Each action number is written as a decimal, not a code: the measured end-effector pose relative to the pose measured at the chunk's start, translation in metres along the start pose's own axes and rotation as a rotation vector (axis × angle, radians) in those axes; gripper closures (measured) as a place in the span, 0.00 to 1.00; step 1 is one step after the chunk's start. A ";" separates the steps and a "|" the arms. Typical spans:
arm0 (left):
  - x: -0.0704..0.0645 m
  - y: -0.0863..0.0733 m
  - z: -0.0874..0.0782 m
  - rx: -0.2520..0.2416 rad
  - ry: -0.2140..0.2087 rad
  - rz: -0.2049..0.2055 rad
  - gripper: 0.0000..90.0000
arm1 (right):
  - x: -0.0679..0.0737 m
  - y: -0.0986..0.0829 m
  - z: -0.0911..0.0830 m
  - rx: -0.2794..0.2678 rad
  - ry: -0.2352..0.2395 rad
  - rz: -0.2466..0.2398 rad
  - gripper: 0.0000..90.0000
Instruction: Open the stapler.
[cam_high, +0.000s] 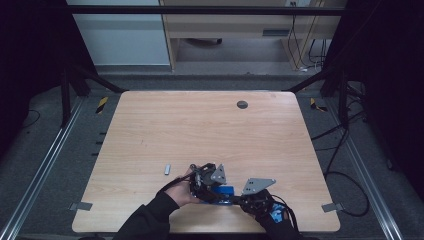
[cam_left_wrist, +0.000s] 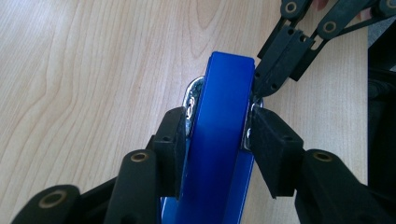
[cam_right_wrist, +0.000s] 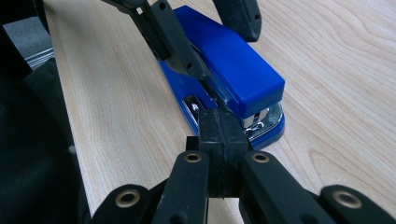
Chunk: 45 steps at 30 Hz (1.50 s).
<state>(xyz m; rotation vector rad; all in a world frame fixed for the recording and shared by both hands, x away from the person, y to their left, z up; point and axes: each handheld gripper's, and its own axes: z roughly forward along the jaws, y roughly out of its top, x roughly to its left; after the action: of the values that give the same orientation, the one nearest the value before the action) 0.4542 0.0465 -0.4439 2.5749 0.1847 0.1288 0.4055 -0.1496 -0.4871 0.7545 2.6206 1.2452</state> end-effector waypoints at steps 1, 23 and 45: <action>0.000 0.000 0.001 0.005 -0.002 0.005 0.62 | 0.000 0.000 0.000 0.000 0.000 0.000 1.00; 0.014 -0.001 0.008 0.039 -0.094 0.067 0.68 | 0.000 0.001 0.004 0.005 0.000 -0.002 1.00; 0.018 0.004 0.009 0.071 -0.128 0.124 0.72 | 0.000 -0.001 0.007 -0.005 -0.015 0.013 1.00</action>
<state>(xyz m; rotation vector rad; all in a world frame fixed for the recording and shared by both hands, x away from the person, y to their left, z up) 0.4737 0.0414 -0.4484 2.6550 -0.0187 0.0036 0.4070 -0.1454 -0.4922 0.7788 2.6039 1.2439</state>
